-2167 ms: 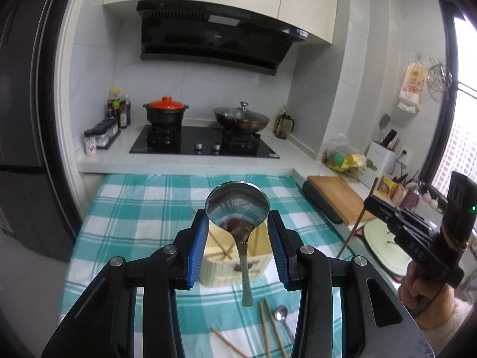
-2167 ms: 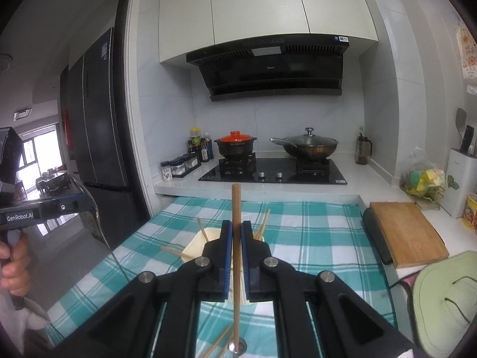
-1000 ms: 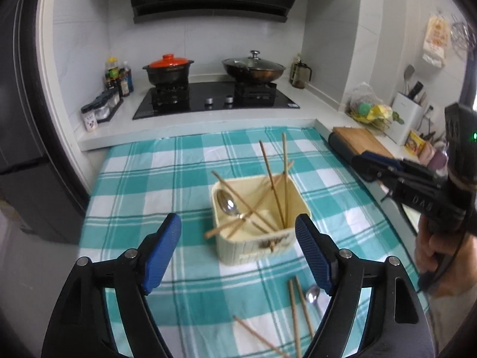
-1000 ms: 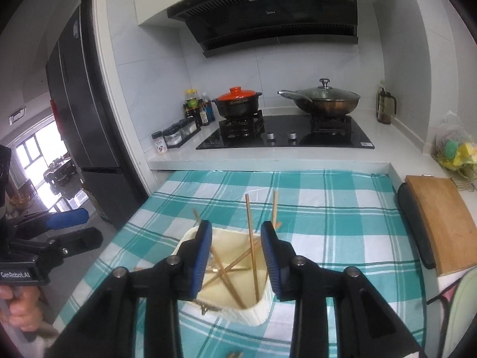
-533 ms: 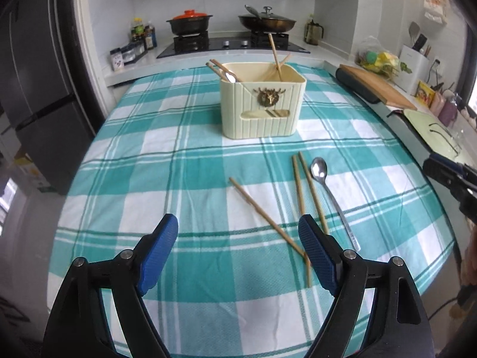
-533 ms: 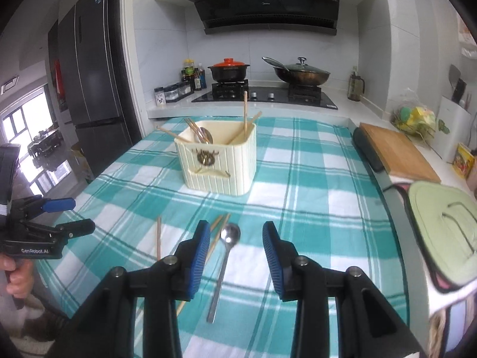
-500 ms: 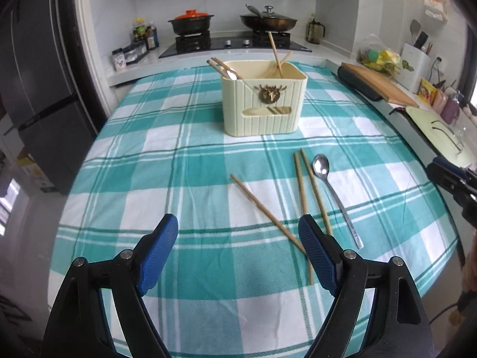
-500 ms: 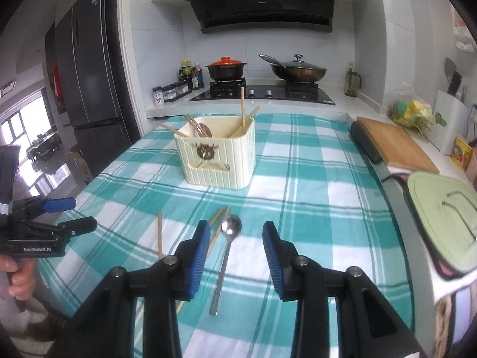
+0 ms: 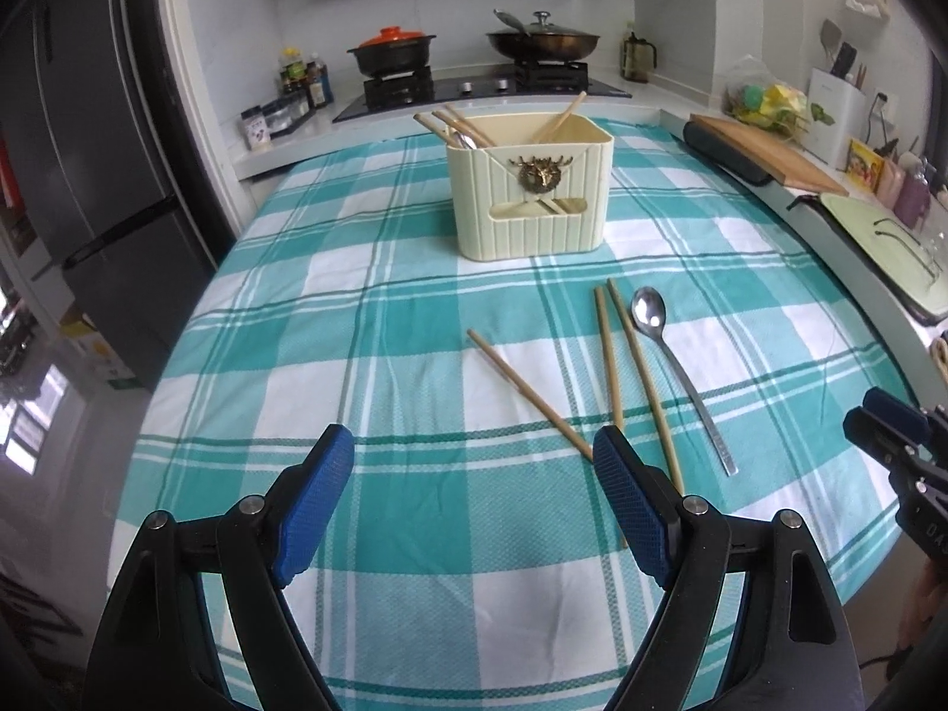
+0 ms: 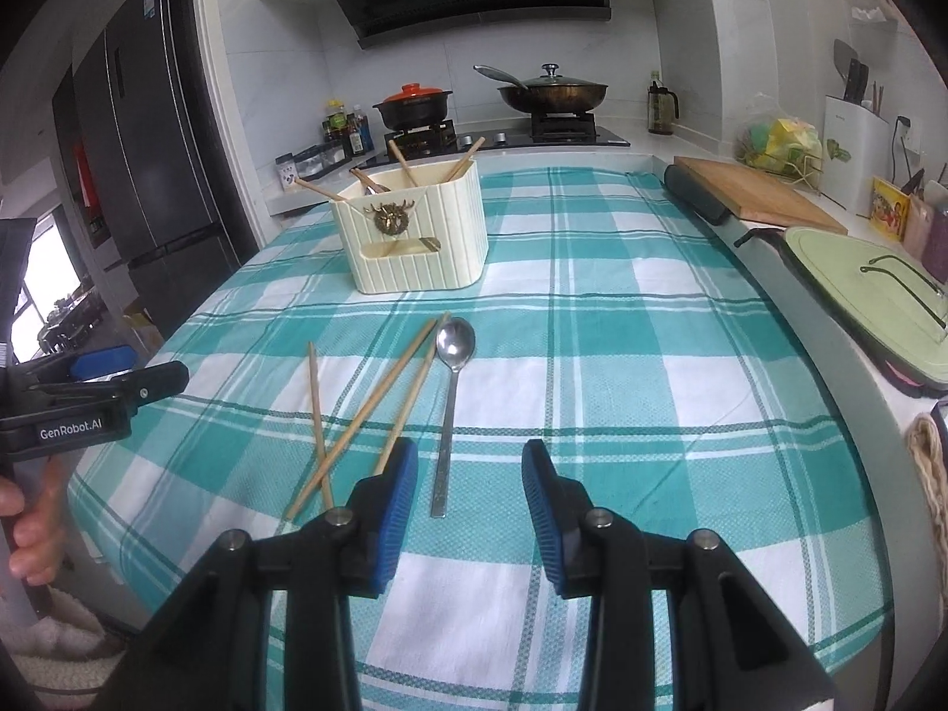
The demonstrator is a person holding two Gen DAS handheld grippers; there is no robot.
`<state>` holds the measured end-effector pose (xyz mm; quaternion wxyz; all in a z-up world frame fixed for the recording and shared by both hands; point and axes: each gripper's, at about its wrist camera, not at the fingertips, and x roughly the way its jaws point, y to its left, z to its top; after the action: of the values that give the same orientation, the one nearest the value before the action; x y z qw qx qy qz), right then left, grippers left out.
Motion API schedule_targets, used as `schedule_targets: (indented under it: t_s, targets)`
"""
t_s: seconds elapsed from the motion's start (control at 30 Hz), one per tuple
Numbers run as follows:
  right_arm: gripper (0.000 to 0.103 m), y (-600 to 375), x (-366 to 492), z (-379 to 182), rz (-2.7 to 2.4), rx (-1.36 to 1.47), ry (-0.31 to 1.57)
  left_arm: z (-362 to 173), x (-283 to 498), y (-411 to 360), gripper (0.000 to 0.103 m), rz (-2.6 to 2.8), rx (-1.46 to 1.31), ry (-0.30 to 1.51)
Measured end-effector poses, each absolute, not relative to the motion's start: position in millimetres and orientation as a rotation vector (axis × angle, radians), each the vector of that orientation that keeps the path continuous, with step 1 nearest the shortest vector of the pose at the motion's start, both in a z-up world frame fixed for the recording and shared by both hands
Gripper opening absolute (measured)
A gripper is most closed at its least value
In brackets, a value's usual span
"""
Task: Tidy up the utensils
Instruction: 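Move both tools back toward the remaining chopsticks and steel spoon, then position the left tool over a chopstick while the right tool lowers over the steel spoon handle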
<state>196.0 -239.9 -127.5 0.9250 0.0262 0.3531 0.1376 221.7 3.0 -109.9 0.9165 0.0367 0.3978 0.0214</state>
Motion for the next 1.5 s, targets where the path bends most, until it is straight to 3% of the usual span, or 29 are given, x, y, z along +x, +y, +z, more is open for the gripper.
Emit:
schedule_targets:
  t_s: [1.27, 1.5]
  targets:
    - [0.037, -215.9, 197.9, -163.2, 0.306, 0.023, 0.808, -140.6, 233.6, 6.8, 0.084, 0.068, 0.084, 0.880]
    - [0.037, -214.6, 196.5, -164.8, 0.303, 0.021, 0.809, -157.9, 243.1, 31.4, 0.084, 0.007, -0.085, 0.947]
